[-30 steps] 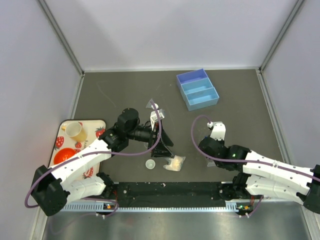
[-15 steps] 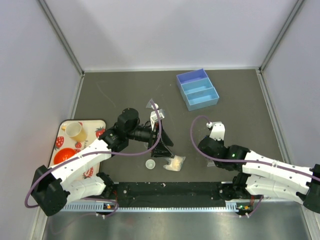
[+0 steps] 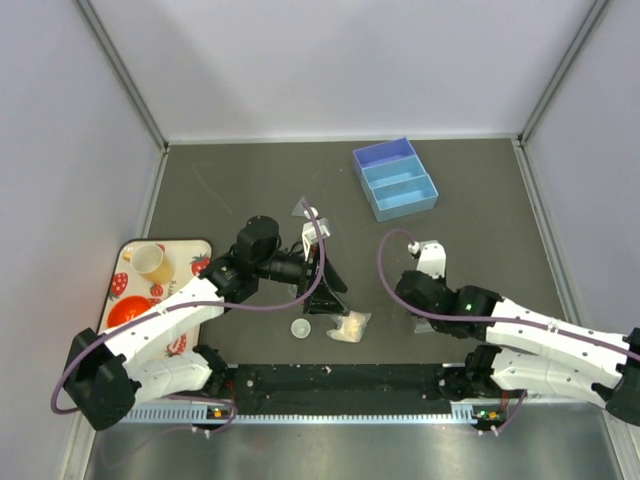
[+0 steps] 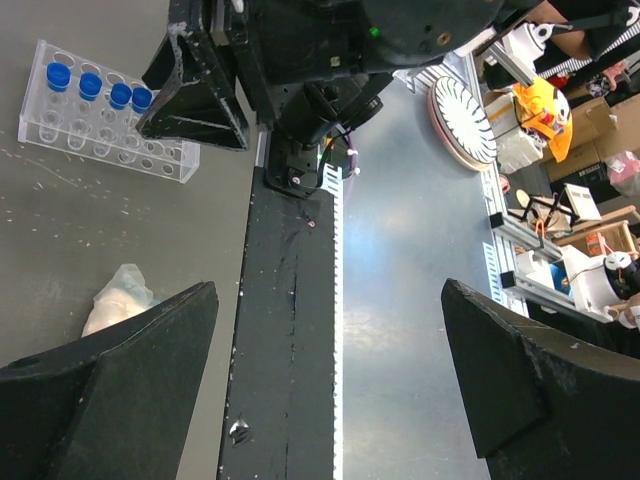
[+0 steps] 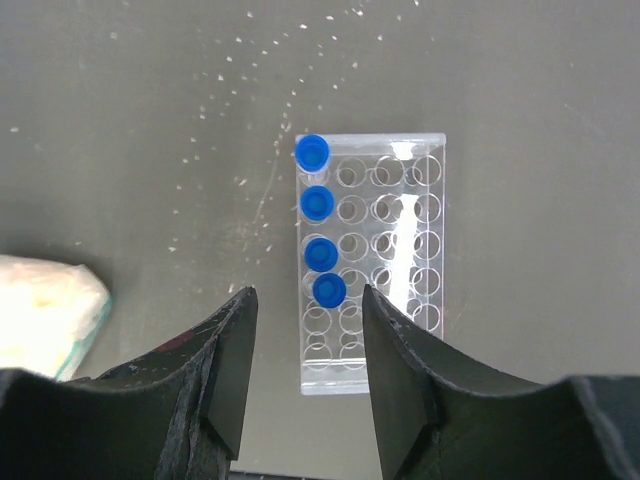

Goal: Organize the chemistry lab equipment

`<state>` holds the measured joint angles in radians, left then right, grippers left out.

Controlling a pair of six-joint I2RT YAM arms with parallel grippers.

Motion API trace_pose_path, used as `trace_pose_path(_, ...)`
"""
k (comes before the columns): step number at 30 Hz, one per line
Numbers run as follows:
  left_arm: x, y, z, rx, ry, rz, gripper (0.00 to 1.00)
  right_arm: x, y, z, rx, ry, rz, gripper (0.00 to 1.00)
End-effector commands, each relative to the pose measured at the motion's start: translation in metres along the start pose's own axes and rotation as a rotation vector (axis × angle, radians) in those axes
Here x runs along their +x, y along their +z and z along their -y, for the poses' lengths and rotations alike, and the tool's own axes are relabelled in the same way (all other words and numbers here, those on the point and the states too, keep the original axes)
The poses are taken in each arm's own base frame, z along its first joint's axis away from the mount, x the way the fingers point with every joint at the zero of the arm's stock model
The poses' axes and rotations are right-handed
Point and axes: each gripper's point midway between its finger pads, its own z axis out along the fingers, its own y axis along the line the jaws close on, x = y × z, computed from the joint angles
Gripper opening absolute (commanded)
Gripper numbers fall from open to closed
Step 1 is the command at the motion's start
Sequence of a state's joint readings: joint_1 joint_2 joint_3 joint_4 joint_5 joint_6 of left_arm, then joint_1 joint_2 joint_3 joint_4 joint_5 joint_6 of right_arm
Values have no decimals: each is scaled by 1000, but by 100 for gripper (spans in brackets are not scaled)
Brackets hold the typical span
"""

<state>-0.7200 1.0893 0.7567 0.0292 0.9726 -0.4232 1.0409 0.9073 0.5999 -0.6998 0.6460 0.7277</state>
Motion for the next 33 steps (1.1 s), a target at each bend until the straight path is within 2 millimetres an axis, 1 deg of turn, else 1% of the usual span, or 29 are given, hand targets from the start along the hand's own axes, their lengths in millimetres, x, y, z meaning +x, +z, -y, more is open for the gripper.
trace_pose_path(1, -18, 0, 9, 14, 61, 31, 99, -29, -26, -18, -89, -26, 6, 47)
trace_pose_path(4, -21, -1, 9, 1, 59, 35, 99, -29, -42, -26, -167, -84, -48, 48)
trace_pose_path(5, -21, -1, 8, -8, 53, 36, 99, -24, -48, -33, -224, -97, -87, 49)
trace_pose_path(6, -22, -2, 8, -17, 49, 38, 99, -25, -54, -37, -256, -116, -98, 50)
trace_pose_path(7, -26, -2, 9, -25, 57, 47, 99, -21, -59, -38, -285, -129, -120, 51)
trace_pose_path(8, -29, -3, 6, -46, 62, 60, 99, -15, -65, -45, -343, -144, -154, 55)
trace_pose_path(9, -24, -4, 2, -73, 29, 44, 99, -12, -68, -47, -366, -148, -165, 57)
trace_pose_path(10, -28, -6, 3, -89, 37, 57, 99, -10, -70, -49, -383, -148, -174, 60)
trace_pose_path(11, -31, -7, -2, -124, 37, 73, 99, -7, -71, -51, -396, -149, -187, 65)
trace_pose_path(16, -40, -14, -3, -198, 36, 119, 99, 5, -59, -54, -376, -148, -222, 75)
trace_pose_path(17, -40, -16, -5, -213, 29, 122, 99, 5, -56, -55, -368, -138, -217, 80)
trace_pose_path(19, -42, -18, -4, -228, 29, 129, 99, 10, -49, -58, -356, -130, -231, 86)
trace_pose_path(20, -42, -19, -3, -229, 25, 132, 99, 7, -46, -61, -350, -109, -215, 89)
trace_pose_path(21, -42, -19, -1, -226, 26, 135, 99, 13, -39, -61, -331, -115, -230, 90)
trace_pose_path(25, -40, -23, 3, -224, 26, 142, 99, 21, -22, -68, -297, -96, -243, 94)
trace_pose_path(27, -39, -25, 6, -223, 28, 142, 99, 23, -15, -72, -286, -76, -243, 99)
trace_pose_path(28, -39, -26, 6, -226, 30, 145, 99, 26, -9, -72, -268, -83, -253, 99)
trace_pose_path(33, -36, -30, 9, -235, 44, 149, 99, 30, 4, -74, -220, -82, -258, 99)
